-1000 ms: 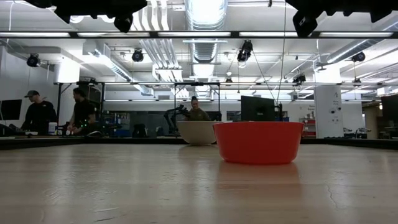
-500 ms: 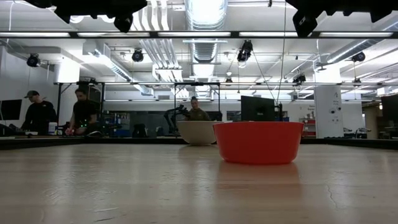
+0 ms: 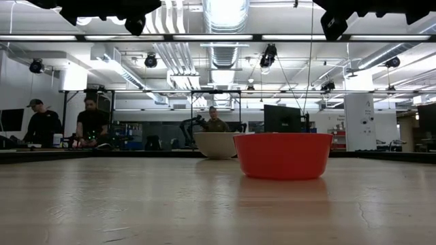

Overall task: Nest bowls inside each other
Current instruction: Stack the green bowl on top of the green bowl

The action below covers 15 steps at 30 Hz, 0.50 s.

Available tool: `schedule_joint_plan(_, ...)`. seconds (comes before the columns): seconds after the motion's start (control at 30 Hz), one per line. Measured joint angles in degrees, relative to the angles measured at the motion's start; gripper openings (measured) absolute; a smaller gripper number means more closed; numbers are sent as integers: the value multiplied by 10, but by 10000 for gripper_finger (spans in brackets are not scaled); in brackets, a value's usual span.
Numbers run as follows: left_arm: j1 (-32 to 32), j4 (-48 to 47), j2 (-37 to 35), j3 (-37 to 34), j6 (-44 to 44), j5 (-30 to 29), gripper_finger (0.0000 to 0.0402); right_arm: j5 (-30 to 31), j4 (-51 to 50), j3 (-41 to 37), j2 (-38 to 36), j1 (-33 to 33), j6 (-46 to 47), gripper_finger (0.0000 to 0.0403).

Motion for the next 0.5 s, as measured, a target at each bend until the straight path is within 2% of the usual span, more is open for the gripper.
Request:
schedule_joint_plan(0.33,0,0,0,0,-10,0,44,0,0,0,0,0,0,121)
schedule_joint_plan(0.5,0,-16,-1,0,-72,11,44,0,0,0,0,0,0,121)
